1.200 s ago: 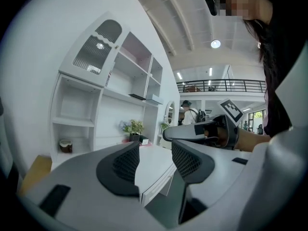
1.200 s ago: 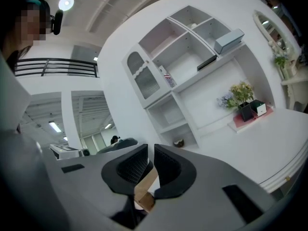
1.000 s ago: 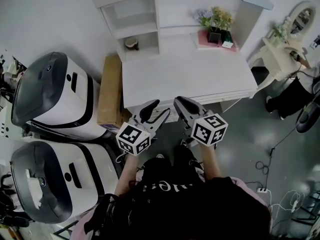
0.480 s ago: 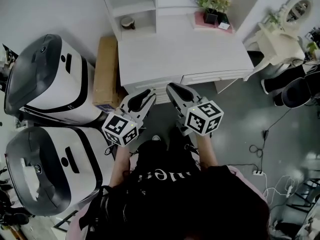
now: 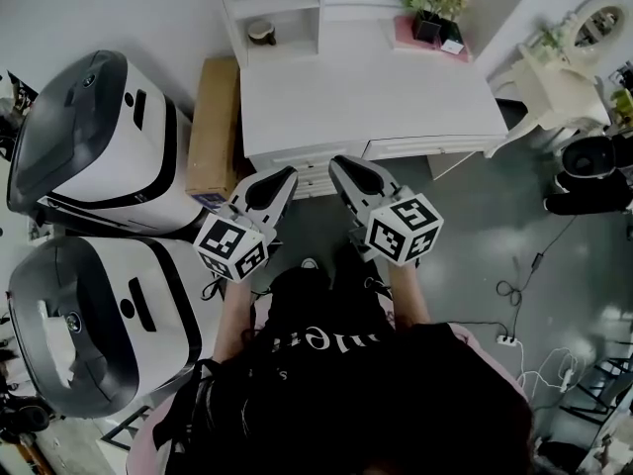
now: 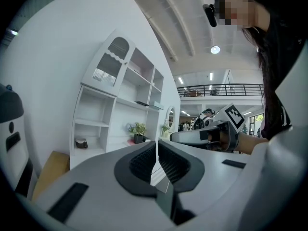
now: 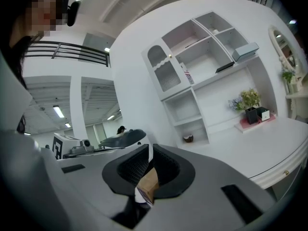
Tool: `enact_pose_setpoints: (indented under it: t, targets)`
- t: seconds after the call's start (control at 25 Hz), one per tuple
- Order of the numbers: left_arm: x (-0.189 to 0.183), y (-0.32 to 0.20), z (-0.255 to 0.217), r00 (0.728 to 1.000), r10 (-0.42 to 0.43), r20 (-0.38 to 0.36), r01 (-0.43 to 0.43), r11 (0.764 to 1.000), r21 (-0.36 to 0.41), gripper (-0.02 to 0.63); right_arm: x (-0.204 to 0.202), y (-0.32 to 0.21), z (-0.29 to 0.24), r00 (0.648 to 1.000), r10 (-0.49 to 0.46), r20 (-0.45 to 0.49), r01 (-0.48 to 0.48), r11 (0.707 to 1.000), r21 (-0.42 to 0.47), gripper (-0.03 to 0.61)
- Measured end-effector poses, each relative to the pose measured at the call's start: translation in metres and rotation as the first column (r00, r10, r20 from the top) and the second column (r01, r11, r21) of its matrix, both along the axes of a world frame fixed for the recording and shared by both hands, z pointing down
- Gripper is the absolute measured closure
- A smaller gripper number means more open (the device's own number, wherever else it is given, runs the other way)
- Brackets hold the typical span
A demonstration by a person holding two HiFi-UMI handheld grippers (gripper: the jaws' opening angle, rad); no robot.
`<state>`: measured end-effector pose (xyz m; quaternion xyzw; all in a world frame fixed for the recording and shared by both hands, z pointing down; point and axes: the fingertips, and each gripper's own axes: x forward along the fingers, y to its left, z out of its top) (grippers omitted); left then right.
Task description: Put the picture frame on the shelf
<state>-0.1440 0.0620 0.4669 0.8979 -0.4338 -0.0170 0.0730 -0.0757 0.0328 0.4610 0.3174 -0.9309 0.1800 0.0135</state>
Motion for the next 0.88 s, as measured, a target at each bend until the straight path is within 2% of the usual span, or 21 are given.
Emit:
enact_pose_setpoints:
  t: [0.48,0.88]
  targets:
    - [0.001,-0.001,0.0,0.999,0.038,-0.004,-0.038,0.999,0.001,0.586,-0.006,-0.004,0.003,1.0,-0.001,-0.008,0.001,1.0,-0.001,0.517]
    - [-0.003,-0.008,-0.002,0.999,0.036,-0.007,-0.036,0.999,-0.004,0.586,-0.011,-0.012,0.001,1.0,0.0,-0.01,0.0,1.0,0.0,0.517]
